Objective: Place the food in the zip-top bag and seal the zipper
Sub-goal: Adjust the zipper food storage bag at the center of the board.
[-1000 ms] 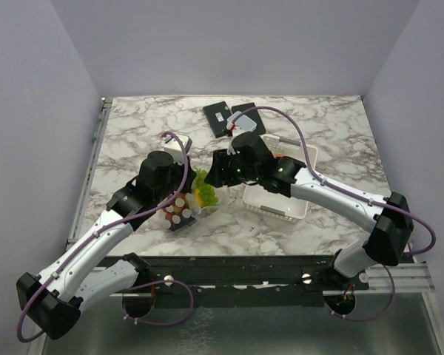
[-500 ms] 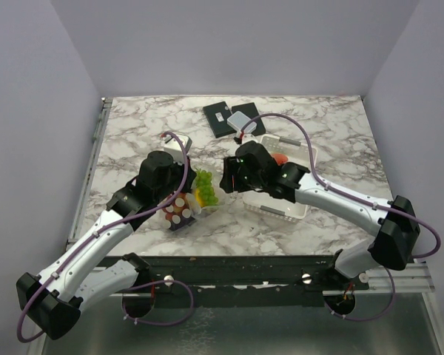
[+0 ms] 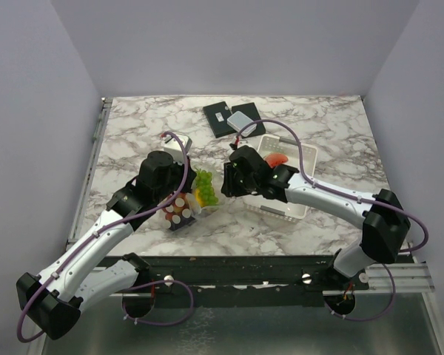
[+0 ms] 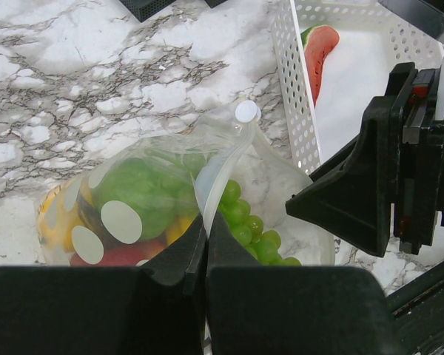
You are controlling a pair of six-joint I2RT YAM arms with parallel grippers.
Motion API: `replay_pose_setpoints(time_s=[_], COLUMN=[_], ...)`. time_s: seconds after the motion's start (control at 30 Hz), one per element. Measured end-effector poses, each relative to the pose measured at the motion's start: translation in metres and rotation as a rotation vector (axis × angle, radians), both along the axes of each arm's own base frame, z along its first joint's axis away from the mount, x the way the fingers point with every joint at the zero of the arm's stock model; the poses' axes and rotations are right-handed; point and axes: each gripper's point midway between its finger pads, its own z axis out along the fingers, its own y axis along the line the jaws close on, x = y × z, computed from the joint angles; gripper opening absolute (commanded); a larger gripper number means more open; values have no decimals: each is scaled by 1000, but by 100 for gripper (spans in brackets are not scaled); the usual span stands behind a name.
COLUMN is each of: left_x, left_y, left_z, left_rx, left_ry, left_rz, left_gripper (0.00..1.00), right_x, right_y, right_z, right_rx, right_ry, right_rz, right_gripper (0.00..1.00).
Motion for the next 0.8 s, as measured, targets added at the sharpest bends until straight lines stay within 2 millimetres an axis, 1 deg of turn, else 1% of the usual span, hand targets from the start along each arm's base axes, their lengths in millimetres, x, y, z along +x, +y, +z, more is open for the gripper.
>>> replay_pose_setpoints(time_s=[0.07,0.1,0.27,0.43,0.5,0.53,0.67,0.8], left_x=[0,0,0,0,-1,-1,-1,-1], left_y=[0,0,0,0,1,1,3,6], left_z=[0,0,0,1,2,3,8,13], left_rx=[0,0,0,-1,-3,-5,-13,-19], left_ry=[0,0,0,-3,-5,-8,-27,-45], left_rz=[0,0,0,0,1,2,10,22], left_gripper=[0,0,0,0,0,0,0,0], right_x=[1,1,2,3,4,5,13,20], right_y=[2,3,9,12,14,15,23,29], right_z=[-1,-1,0,3,8,12,43,87], right_rx=[7,13,41,54,59,62,92,130], right_ry=[6,7,12,7,-2,-9,-63,-132], right_rz=[1,3,8,10,13,17,38,61], right_gripper=[32,28,1,1,1,1,1,1])
